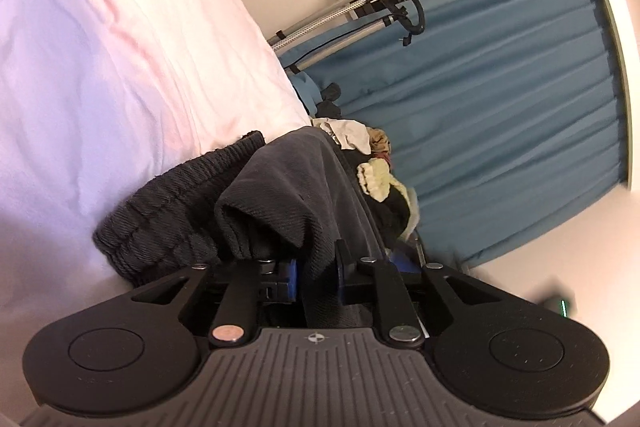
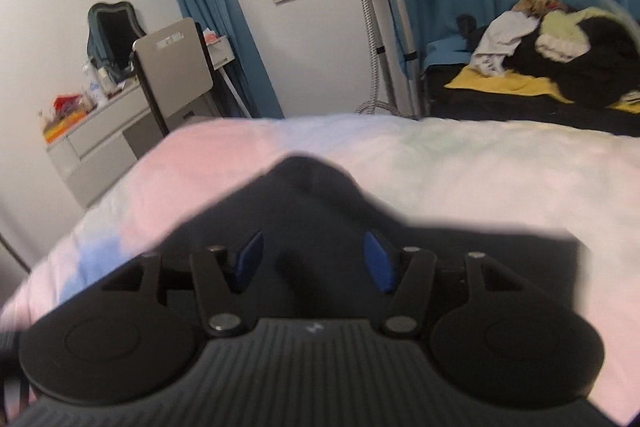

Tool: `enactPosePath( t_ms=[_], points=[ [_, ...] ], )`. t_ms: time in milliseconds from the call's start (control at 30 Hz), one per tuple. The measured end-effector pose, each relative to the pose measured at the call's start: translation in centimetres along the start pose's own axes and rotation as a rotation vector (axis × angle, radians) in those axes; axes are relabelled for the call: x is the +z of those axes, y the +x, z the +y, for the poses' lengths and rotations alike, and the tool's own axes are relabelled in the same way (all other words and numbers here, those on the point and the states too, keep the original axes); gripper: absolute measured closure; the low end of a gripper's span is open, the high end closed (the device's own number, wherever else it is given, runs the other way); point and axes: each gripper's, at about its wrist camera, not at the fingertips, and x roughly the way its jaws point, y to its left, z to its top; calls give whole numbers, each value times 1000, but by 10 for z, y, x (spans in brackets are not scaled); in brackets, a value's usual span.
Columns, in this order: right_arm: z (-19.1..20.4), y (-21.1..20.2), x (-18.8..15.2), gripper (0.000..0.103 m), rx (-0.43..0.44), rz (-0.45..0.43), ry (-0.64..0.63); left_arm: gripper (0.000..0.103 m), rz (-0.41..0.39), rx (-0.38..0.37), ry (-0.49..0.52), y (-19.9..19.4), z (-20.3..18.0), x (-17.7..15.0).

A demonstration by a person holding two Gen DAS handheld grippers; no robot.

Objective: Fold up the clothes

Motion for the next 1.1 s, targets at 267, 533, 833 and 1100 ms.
enactPosePath(
  t_ms=[267, 533, 833, 1100],
  points=[
    [-38, -93, -92, 25, -182, -40, 181, 76, -30, -12, -73, 24, 5, 13],
    [-48, -80, -103, 23, -82, -99, 300, 94, -156, -1, 170, -5, -43, 12],
    [-66, -61, -116, 19, -9, -40, 403, 88, -121, 175, 196, 11, -16, 8],
    [-80, -57, -126, 17, 97, -53, 573, 9, -67, 75, 81, -30, -27, -15]
  ],
)
